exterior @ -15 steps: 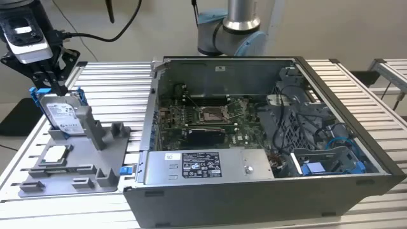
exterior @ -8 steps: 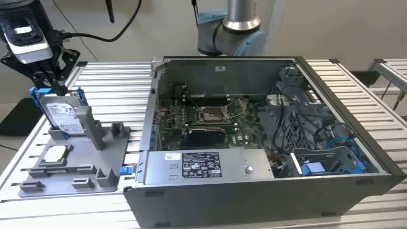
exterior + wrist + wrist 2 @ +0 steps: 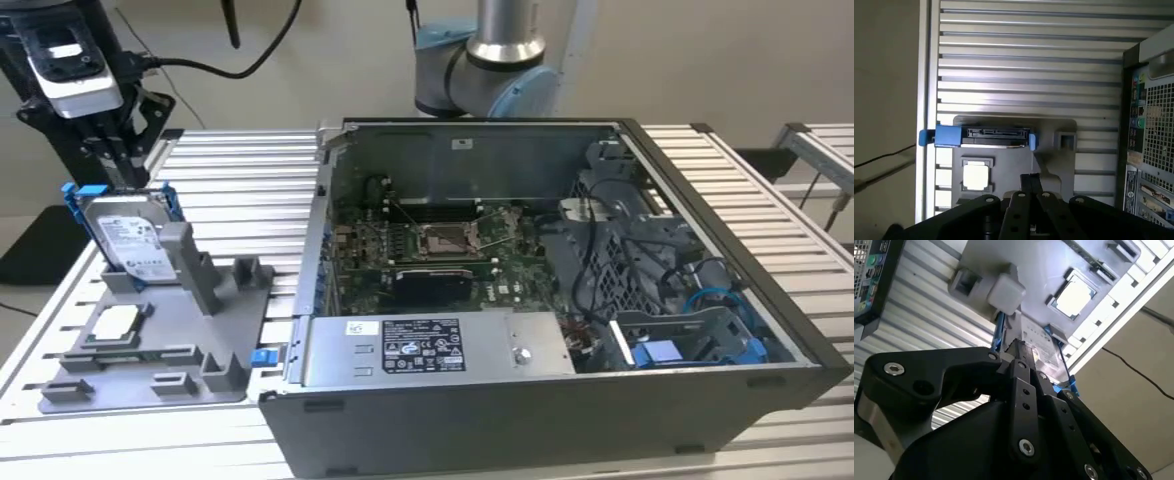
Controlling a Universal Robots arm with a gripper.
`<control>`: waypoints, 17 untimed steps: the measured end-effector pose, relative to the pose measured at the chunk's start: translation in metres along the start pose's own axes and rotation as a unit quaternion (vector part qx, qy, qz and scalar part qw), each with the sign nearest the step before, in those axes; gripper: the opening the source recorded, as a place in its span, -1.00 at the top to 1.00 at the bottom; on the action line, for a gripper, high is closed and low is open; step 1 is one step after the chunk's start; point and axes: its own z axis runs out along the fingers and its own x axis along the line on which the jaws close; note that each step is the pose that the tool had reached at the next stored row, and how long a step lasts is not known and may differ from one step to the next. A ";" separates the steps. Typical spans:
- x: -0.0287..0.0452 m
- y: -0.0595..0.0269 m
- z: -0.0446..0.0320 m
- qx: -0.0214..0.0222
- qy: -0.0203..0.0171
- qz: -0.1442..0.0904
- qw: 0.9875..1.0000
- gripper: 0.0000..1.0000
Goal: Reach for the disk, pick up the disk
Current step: 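Reach for the disk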
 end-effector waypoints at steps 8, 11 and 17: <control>0.0196 0.0331 0.0035 0.000 0.000 0.000 1.000 1.00; 0.0325 0.0417 0.0046 0.000 0.000 0.000 1.000 1.00; 0.0552 0.0509 0.0059 0.000 0.000 0.000 1.000 1.00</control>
